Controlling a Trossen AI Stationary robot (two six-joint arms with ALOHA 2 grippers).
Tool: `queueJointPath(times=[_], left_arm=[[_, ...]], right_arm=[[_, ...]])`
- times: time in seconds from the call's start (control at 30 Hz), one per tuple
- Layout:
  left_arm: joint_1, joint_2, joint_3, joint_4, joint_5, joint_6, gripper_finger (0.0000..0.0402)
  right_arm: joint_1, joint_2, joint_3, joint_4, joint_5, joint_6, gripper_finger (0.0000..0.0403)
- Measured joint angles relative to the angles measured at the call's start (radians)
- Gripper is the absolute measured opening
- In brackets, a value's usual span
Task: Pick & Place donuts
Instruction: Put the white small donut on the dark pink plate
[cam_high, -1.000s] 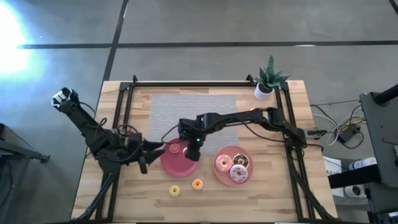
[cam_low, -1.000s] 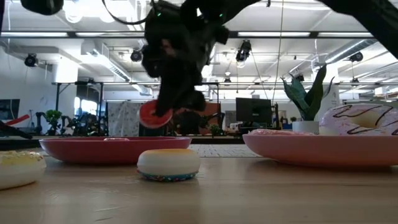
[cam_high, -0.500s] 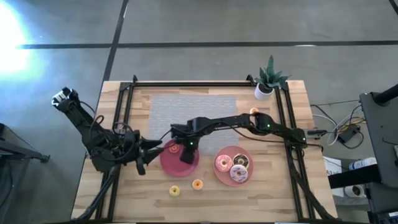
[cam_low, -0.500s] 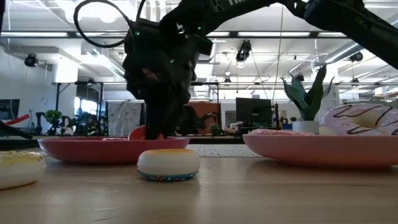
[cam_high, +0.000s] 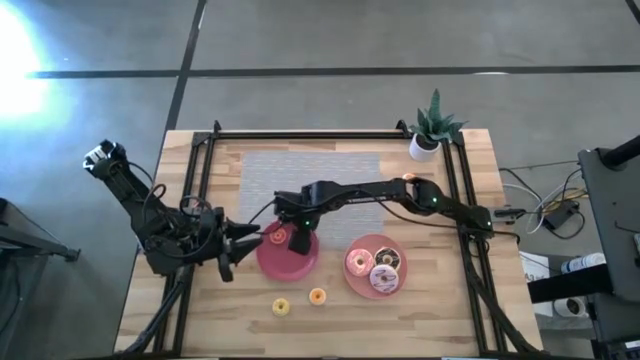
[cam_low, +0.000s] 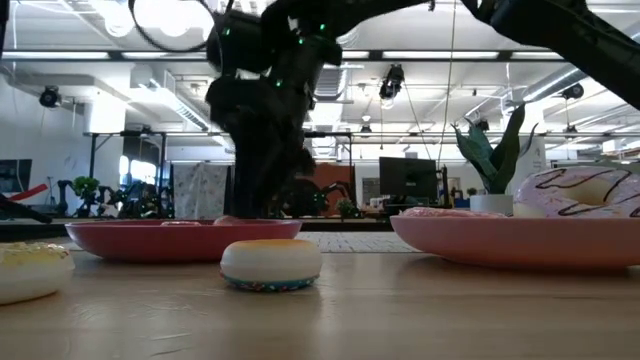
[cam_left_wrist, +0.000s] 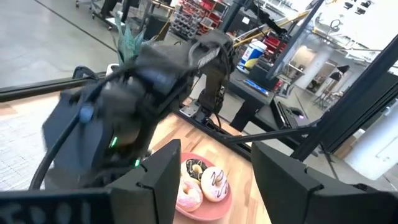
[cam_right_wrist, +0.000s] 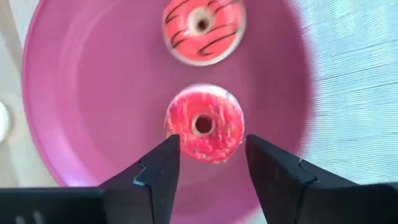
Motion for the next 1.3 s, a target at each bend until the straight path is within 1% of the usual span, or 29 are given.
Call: queueJointPath(times=[0.1,0.2,0.3,0.37,0.47,0.57,0.63,0.77,0.87,1.0,1.07,1.17,1.3], left_arm=[[-0.015,-0.007,0.000,-0.016,0.001,-0.002,0.0170],[-0.031,-0.015,0.000,-0.026,0.000,-0.005,0.0170],[-0.050,-0.017,0.000,-0.055,-0.001,-0.009,0.0170],[-0.065,-0.020,-0.001,-0.102,-0.002,-0.043,0.0170],[-0.089,-0.030,-0.002,-0.208,0.017,-0.157,0.0170],[-0.113,-0.044,-0.002,-0.341,0.030,-0.326,0.0170],[-0.121,-0.049,-0.002,-0.443,0.050,-0.442,0.0170],[-0.123,-0.047,-0.002,-0.621,0.101,-0.631,0.0170],[-0.122,-0.043,-0.002,-0.680,0.123,-0.709,0.0170],[-0.122,-0.042,-0.002,-0.679,0.123,-0.715,0.0170],[-0.122,-0.040,-0.002,-0.678,0.122,-0.713,0.0170],[-0.122,-0.034,-0.002,-0.678,0.113,-0.713,0.0170],[-0.118,-0.024,-0.002,-0.677,0.101,-0.713,0.0170]], right_arm=[[-0.001,-0.032,0.000,-0.024,0.087,-0.068,0.0183],[-0.003,-0.058,0.000,-0.061,0.152,-0.134,0.0185],[-0.003,-0.086,-0.003,-0.094,0.186,-0.206,0.0185],[-0.003,-0.107,-0.011,-0.099,0.209,-0.244,0.0183],[-0.007,-0.139,-0.038,-0.104,0.224,-0.271,0.0182],[-0.021,-0.183,-0.095,-0.100,0.224,-0.293,0.0182],[-0.027,-0.229,-0.153,-0.082,0.223,-0.318,0.0182],[-0.023,-0.359,-0.323,0.002,0.220,-0.331,0.0178],[-0.022,-0.475,-0.479,0.058,0.256,-0.261,0.0175],[-0.045,-0.636,-0.707,0.068,0.345,-0.112,0.0175],[-0.053,-0.720,-0.820,0.069,0.378,-0.002,0.0175],[-0.064,-0.840,-0.973,0.061,0.421,0.215,0.0175],[-0.103,-0.943,-1.116,0.034,0.435,0.490,0.0175]])
